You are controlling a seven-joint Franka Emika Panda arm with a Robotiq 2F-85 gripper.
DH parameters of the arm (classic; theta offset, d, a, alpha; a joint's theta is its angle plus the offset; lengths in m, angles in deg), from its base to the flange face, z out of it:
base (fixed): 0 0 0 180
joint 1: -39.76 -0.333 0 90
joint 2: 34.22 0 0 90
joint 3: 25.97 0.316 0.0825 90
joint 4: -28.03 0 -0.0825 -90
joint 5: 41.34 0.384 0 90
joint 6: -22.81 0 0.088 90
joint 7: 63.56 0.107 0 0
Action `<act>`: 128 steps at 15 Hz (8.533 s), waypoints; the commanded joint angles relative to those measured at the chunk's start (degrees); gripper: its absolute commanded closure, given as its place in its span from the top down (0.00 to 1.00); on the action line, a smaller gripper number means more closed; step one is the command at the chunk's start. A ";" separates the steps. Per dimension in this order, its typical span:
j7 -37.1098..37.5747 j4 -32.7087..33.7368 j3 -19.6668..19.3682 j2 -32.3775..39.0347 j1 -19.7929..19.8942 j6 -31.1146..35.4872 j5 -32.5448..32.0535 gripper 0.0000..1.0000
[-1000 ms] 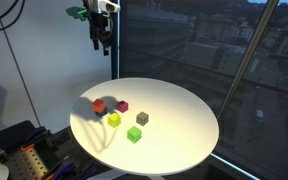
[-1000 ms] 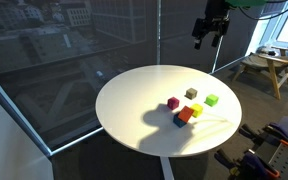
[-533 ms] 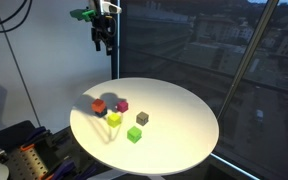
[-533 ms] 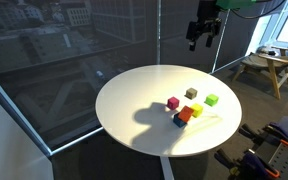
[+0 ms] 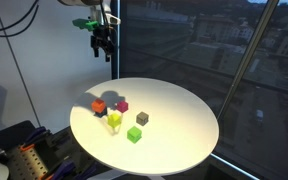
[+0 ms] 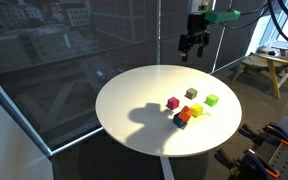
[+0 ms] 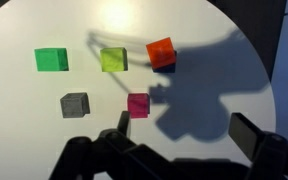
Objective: Put the orange block on the table.
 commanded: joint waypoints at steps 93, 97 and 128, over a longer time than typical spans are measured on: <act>-7.16 -16.42 0.60 20.73 -1.46 40.55 -1.25 1.00; -7.55 -16.46 0.54 21.33 -1.23 40.77 -1.24 1.00; -5.96 -15.56 -0.29 18.13 -2.89 29.28 -3.00 0.28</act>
